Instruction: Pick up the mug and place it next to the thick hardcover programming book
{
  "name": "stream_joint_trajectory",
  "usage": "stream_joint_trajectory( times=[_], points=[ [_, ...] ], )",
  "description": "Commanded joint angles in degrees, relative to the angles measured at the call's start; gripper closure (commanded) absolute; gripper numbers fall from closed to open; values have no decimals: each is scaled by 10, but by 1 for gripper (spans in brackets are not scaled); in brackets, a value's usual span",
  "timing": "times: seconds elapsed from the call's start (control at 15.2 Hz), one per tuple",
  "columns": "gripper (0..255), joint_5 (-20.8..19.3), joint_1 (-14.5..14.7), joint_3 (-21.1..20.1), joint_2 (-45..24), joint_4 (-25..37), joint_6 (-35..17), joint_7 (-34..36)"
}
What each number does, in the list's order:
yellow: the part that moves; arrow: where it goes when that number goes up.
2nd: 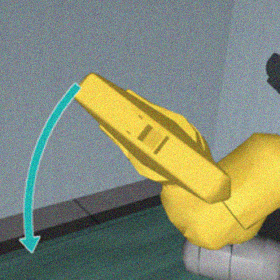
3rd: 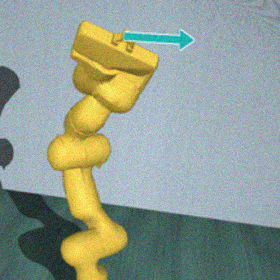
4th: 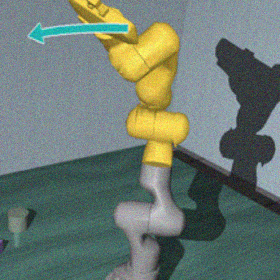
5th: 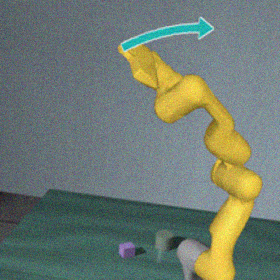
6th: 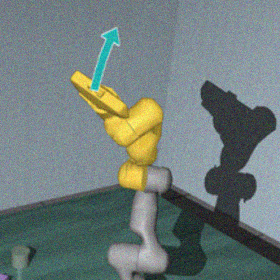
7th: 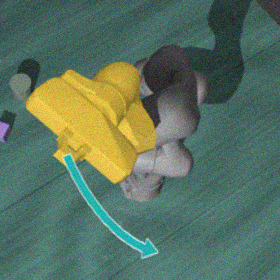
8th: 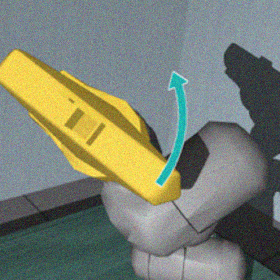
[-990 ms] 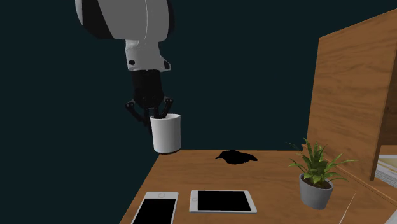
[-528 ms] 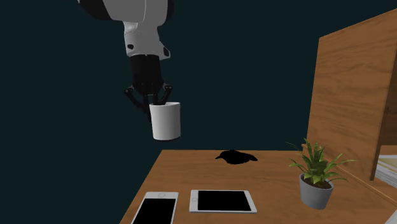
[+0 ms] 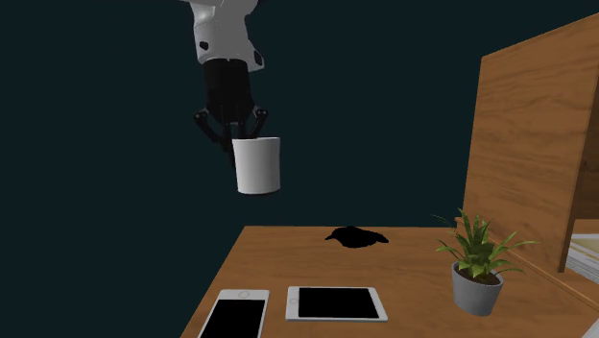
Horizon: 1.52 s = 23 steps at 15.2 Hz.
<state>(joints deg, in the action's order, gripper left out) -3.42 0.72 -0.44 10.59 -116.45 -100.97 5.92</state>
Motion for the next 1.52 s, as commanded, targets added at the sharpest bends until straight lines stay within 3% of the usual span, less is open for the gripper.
stream_joint_trajectory(
  times=[0.0, 0.73, 1.45],
  points=[
    [255, -3, -6, 9, 31, -29, 1, -14],
    [255, -50, -56, 80, 215, -178, 27, -116],
    [255, -138, -126, 173, 357, -247, 81, -240]
  ],
)
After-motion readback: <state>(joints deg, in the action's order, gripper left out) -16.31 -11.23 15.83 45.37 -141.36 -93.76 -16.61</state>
